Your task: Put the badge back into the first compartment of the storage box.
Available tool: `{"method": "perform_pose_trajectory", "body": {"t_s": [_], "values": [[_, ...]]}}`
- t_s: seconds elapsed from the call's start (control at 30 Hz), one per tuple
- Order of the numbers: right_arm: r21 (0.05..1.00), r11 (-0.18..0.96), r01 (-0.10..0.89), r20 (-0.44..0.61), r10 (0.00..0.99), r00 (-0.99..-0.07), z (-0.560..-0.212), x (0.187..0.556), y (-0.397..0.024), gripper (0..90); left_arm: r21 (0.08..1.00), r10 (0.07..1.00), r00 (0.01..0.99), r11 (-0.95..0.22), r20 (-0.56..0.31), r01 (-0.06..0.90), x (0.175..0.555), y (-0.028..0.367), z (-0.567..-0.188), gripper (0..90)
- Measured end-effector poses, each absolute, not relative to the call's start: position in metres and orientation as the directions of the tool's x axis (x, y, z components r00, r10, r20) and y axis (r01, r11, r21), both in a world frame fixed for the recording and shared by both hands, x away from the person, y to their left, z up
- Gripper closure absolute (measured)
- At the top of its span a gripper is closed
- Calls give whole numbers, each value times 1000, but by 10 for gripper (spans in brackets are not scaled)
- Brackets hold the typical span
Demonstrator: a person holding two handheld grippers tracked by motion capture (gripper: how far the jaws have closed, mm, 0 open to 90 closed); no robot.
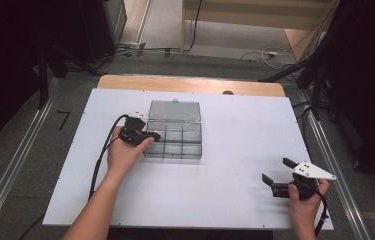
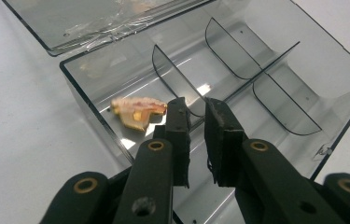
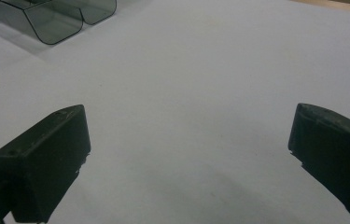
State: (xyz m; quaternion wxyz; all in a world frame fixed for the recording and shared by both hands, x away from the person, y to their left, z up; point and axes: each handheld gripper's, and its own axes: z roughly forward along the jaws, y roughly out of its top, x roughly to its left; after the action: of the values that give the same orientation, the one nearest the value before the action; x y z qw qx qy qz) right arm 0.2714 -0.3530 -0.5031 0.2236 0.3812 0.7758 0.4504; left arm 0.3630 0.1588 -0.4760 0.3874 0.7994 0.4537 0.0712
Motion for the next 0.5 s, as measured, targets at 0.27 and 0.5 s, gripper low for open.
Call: {"method": "perform_pose_trajectory", "body": {"t_s": [0.27,0.5], "values": [[870,303,388,-4,792,-610,-503,272,-353,0,734,782,569,-227,-254,640,355,161,-471,551],[870,303,389,-4,793,-610,-503,271,-353,0,758,761,586,-202,-277,620,347,163,-466,344]]}}
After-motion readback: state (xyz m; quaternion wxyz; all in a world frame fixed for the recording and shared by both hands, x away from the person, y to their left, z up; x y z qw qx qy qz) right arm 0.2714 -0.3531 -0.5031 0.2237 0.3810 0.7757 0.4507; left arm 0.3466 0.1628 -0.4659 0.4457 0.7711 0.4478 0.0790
